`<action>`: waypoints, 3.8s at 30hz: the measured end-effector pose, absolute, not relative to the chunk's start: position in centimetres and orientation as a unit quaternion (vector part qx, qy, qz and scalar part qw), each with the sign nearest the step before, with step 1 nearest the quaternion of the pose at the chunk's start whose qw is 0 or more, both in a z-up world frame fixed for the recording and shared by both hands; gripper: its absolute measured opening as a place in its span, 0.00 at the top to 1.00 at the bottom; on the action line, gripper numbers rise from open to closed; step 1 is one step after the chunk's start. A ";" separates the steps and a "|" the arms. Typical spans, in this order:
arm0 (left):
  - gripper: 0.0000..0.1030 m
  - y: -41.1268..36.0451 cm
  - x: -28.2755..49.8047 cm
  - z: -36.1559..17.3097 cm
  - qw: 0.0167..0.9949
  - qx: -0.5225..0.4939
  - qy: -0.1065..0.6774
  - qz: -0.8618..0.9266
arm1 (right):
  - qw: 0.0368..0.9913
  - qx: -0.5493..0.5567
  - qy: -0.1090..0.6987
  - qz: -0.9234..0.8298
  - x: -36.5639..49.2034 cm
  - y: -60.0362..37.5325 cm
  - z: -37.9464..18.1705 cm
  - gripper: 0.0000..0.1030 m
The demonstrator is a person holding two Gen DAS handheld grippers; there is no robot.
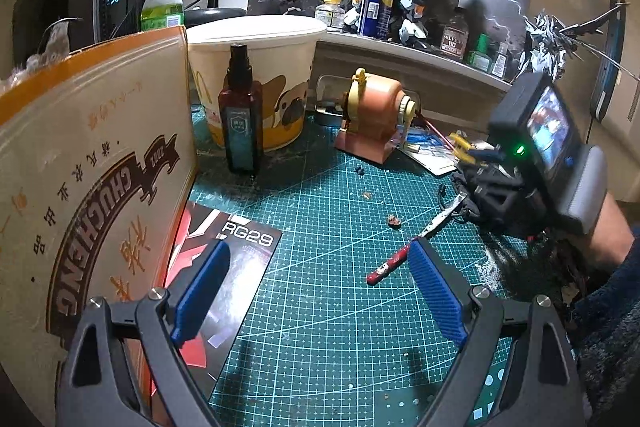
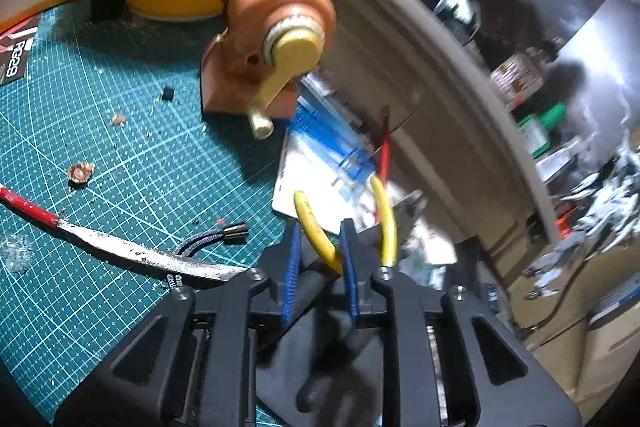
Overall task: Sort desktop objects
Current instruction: 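Grasp the yellow-handled pliers on the mat with the right tool, then set the yellow-handled pliers down in front of the left tool, then grasp the yellow-handled pliers on the mat with the left tool, then carry the yellow-handled pliers with the left tool over the box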
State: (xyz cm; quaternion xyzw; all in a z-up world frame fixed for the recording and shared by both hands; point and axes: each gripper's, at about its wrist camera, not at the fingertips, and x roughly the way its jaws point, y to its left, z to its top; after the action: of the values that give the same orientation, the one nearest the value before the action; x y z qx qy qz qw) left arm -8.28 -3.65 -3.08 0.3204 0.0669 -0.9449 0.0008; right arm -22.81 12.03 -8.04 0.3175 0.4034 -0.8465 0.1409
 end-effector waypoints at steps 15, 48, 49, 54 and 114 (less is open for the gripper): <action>0.11 -4.0 -4.7 -2.8 -0.019 0.341 0.061 -0.938 | 0.224 0.201 0.488 -0.819 -4.2 9.6 -6.4 0.91; 0.11 -0.7 -0.6 -2.1 -0.053 0.348 0.026 -0.936 | 0.293 0.081 0.468 -0.830 9.9 12.7 -7.8 0.29; 0.11 -0.4 -0.1 -2.3 -0.062 0.344 0.026 -0.936 | 0.291 0.089 0.432 -0.849 9.9 13.7 -6.7 0.27; 0.11 1.1 3.4 -4.4 -0.105 0.317 0.027 -0.942 | 0.257 0.128 0.217 -0.933 9.1 20.2 -2.6 0.26; 0.93 4.4 -1.3 3.9 -0.175 0.191 0.021 -0.966 | 0.241 0.175 0.007 -0.955 9.0 26.5 -3.0 0.26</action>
State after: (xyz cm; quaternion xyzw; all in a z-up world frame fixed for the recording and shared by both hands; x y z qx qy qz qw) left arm -1.26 4.35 3.86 0.1911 0.0214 -0.9656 -0.1753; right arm 9.03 26.49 -2.96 0.1746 0.0072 -0.9547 0.2411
